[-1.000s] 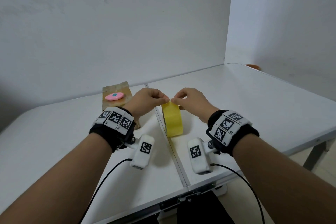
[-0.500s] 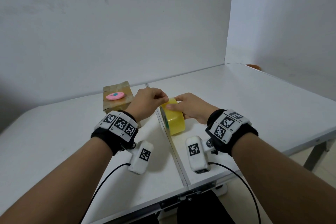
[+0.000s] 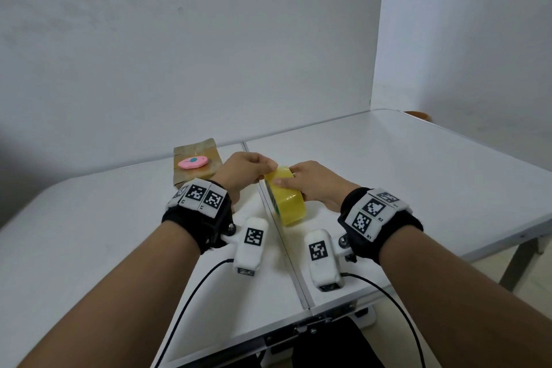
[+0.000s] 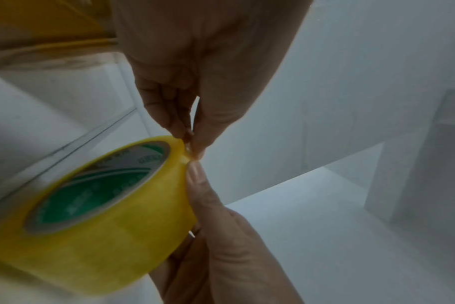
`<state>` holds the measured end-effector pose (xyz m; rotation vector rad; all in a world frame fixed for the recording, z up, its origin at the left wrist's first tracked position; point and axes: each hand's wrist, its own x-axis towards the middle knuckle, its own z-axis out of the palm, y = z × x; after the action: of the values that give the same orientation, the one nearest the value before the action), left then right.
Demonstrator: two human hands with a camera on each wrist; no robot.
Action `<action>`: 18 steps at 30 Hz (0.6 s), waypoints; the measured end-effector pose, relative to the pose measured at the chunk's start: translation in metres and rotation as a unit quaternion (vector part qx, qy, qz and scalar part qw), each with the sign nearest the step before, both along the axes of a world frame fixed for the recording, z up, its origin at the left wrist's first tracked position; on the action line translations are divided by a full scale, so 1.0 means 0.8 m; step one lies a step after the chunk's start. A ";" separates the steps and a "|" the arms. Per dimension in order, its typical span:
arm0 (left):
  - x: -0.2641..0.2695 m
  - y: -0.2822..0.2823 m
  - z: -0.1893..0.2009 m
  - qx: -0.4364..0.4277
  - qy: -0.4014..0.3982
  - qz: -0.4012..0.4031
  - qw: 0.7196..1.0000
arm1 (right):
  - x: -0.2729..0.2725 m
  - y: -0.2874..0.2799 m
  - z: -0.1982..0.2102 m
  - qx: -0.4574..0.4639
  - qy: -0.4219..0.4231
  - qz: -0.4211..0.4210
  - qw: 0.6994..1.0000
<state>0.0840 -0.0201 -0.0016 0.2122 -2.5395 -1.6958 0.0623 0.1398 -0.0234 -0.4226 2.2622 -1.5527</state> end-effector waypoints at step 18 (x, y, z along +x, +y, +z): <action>0.014 0.005 -0.022 0.259 -0.127 -0.017 0.957 | 0.008 0.001 0.004 -0.019 -0.055 -0.078 0.995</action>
<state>0.0951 -0.0160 -0.0192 0.4457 -2.1958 -2.4634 0.0687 0.1405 -0.0200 -0.1680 2.2309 -1.6537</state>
